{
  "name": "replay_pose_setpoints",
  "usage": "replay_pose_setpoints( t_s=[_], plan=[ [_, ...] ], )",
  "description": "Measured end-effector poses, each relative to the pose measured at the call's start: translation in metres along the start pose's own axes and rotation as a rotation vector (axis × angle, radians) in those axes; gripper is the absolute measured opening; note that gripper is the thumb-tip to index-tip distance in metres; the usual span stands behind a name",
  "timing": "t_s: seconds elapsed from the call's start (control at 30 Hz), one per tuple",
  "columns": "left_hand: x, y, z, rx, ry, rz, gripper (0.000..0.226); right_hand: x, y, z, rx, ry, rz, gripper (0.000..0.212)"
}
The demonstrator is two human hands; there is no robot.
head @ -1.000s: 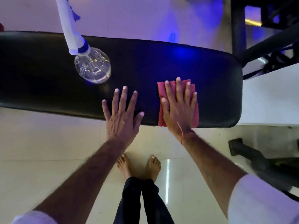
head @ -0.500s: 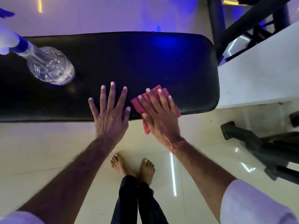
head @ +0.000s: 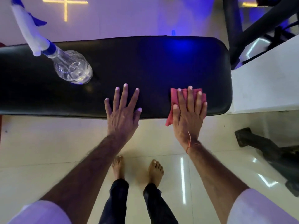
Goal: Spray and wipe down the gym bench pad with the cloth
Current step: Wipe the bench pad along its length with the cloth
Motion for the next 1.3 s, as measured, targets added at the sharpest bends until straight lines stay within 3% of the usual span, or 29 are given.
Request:
replay_pose_setpoints(
  t_s=[0.07,0.17,0.23,0.27,0.33,0.4,0.43,0.53,0.6,0.63,0.7,0.77,0.87,0.93,1.0,1.07,1.13,1.23,1.3],
  plan=[
    [-0.001,0.002,-0.001,0.022,-0.003,-0.002,0.061,0.002,0.027,-0.003,0.094,-0.024,0.015,0.058],
    [-0.001,0.007,-0.002,0.061,-0.014,-0.005,0.058,0.019,0.091,-0.016,-0.242,0.058,0.001,0.058],
    [-0.004,0.010,-0.002,0.090,-0.022,-0.005,0.055,0.021,0.085,-0.017,-0.387,0.079,-0.029,0.058],
    [-0.005,0.014,-0.003,0.102,-0.026,0.000,0.055,0.020,0.073,-0.015,-0.369,0.068,-0.040,0.058],
    [-0.009,0.026,-0.005,0.103,-0.035,0.022,0.054,0.013,0.049,-0.007,-0.131,0.014,-0.015,0.059],
    [-0.013,0.038,-0.008,0.115,-0.047,0.028,0.055,0.011,0.055,-0.010,0.127,-0.028,0.021,0.059],
    [-0.015,0.041,-0.009,0.132,-0.054,0.023,0.055,0.012,0.074,-0.011,0.140,-0.029,0.033,0.059],
    [-0.022,0.053,-0.010,0.157,-0.060,-0.002,0.054,0.027,0.129,-0.023,-0.232,0.067,0.000,0.058],
    [-0.026,0.062,-0.010,0.144,-0.065,-0.006,0.054,0.027,0.116,-0.022,-0.363,0.085,-0.043,0.059],
    [-0.028,0.067,-0.009,0.147,-0.062,-0.006,0.054,0.024,0.102,-0.019,-0.291,0.064,-0.050,0.058],
    [-0.031,0.079,-0.007,0.170,-0.057,0.001,0.054,0.016,0.080,-0.014,0.073,-0.027,-0.013,0.058],
    [-0.033,0.088,-0.005,0.197,-0.056,0.004,0.054,0.016,0.108,-0.019,0.273,-0.085,0.026,0.058],
    [-0.038,0.096,-0.003,0.222,-0.050,-0.005,0.055,0.035,0.183,-0.030,-0.062,0.018,0.039,0.058],
    [-0.043,0.103,-0.001,0.205,-0.046,0.003,0.056,0.040,0.179,-0.034,-0.223,0.072,0.018,0.058],
    [-0.048,0.113,0.002,0.193,-0.043,0.015,0.057,0.034,0.151,-0.028,-0.119,0.041,-0.005,0.058],
    [-0.051,0.123,0.004,0.198,-0.047,0.021,0.058,0.028,0.133,-0.023,0.159,-0.026,0.020,0.058],
    [-0.052,0.131,0.007,0.208,-0.054,0.012,0.058,0.031,0.162,-0.023,0.250,-0.061,0.040,0.059],
    [-0.053,0.137,0.004,0.193,-0.057,-0.009,0.059,0.046,0.220,-0.036,-0.134,0.054,0.013,0.058],
    [-0.056,0.144,0.002,0.158,-0.061,-0.017,0.060,0.045,0.207,-0.033,-0.278,0.096,-0.029,0.059]
  ],
)
Point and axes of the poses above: each hand's wrist, its own z-axis towards the middle knuckle, its own x-axis out of the palm, y = z × x, the point moved 7 cm from there along z, towards the middle knuckle, and after that the axes turned 4 degrees about -x, right-handed, at the moved point
